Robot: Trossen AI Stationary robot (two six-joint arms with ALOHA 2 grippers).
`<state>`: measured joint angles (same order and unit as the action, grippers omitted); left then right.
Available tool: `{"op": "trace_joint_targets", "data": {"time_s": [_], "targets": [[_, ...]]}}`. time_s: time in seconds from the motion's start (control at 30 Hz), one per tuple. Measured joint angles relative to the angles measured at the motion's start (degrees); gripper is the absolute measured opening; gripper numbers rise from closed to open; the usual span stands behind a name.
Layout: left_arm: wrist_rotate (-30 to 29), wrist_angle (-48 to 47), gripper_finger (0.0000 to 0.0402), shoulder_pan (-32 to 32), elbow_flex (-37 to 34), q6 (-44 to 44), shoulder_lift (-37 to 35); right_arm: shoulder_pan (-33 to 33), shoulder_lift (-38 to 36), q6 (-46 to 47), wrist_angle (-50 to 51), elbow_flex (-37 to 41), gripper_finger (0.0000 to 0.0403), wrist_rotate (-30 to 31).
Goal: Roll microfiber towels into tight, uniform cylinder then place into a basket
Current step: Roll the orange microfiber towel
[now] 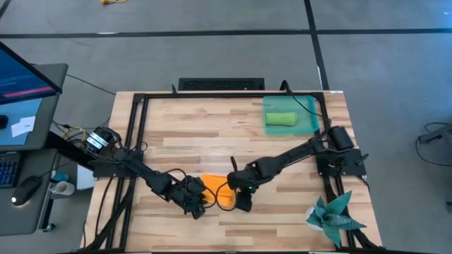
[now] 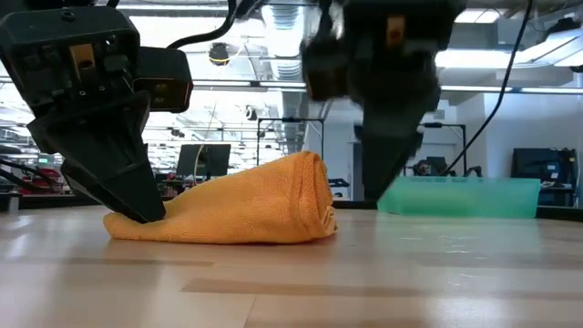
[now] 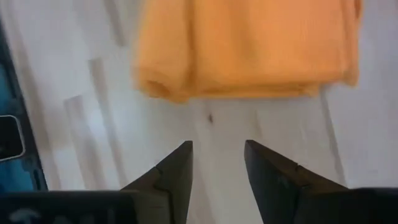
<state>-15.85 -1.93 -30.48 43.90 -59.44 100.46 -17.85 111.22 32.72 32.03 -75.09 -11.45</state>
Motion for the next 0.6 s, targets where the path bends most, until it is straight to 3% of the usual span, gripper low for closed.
{"op": "trace_joint_targets", "data": {"time_s": [0.13,0.3,0.43,0.6], "targets": [[-0.14,0.2,0.0135,0.02,-0.02,0.0,0.01,-4.79,-3.51,-2.82,-1.52,-0.07,0.0169,10.74],[-0.33,0.28,0.0135,0.02,-0.02,0.0,0.01,-11.1,-2.71,-11.45,-14.09,-0.28,0.0169,25.67],[-0.71,0.68,0.0135,0.04,-0.09,-0.72,0.03,-11.81,0.57,-14.74,-21.46,-0.23,0.0157,24.84],[-1.52,1.18,0.0135,0.28,-0.15,-0.99,0.07,-9.41,3.53,-13.25,-22.88,-0.33,0.0118,22.87]]}}
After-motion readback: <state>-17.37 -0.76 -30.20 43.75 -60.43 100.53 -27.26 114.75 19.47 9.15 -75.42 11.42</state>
